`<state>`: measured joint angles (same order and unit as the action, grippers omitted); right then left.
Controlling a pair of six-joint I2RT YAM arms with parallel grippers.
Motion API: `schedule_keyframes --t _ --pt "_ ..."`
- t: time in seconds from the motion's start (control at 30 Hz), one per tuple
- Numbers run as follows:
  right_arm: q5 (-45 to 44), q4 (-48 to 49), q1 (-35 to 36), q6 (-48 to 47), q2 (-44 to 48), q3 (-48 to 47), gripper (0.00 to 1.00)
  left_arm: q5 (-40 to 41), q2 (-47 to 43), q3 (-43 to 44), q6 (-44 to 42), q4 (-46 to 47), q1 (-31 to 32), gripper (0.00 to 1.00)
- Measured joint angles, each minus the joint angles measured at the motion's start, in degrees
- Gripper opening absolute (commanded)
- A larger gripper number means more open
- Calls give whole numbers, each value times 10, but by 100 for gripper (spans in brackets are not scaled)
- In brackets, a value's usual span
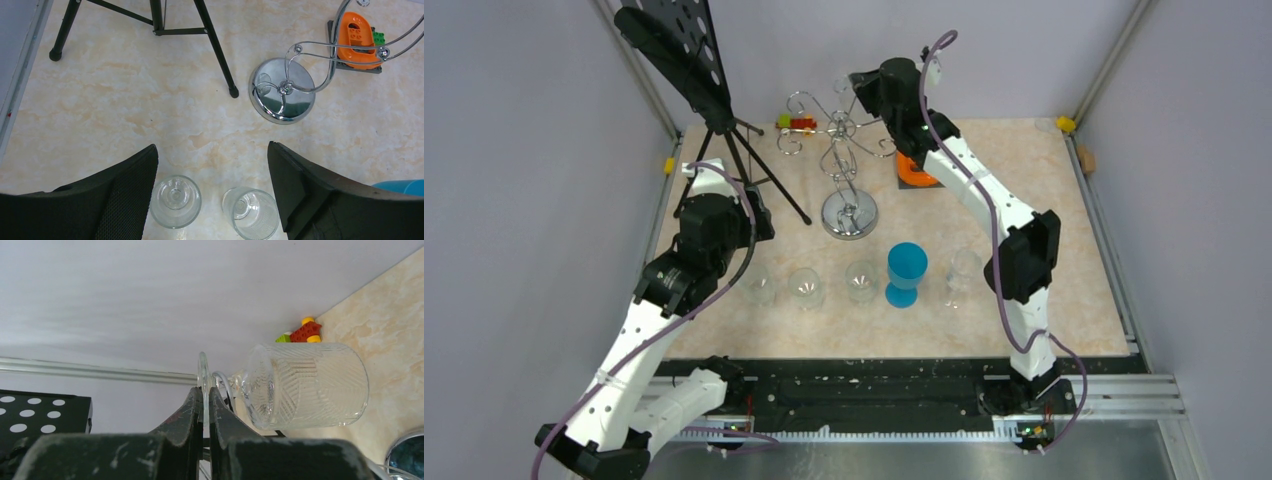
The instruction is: Take the wine glass off the wine glass rack
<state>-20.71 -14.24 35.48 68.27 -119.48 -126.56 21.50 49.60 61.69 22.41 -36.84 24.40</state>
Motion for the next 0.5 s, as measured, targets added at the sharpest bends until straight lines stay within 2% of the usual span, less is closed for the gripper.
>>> schedule_keyframes --t 0.3,0.5 --pt "14 18 3 18 29 56 0 0 0 -1 0 0 0 84" --pt "7 23 3 -2 36 61 0 0 0 -1 0 0 -1 84"
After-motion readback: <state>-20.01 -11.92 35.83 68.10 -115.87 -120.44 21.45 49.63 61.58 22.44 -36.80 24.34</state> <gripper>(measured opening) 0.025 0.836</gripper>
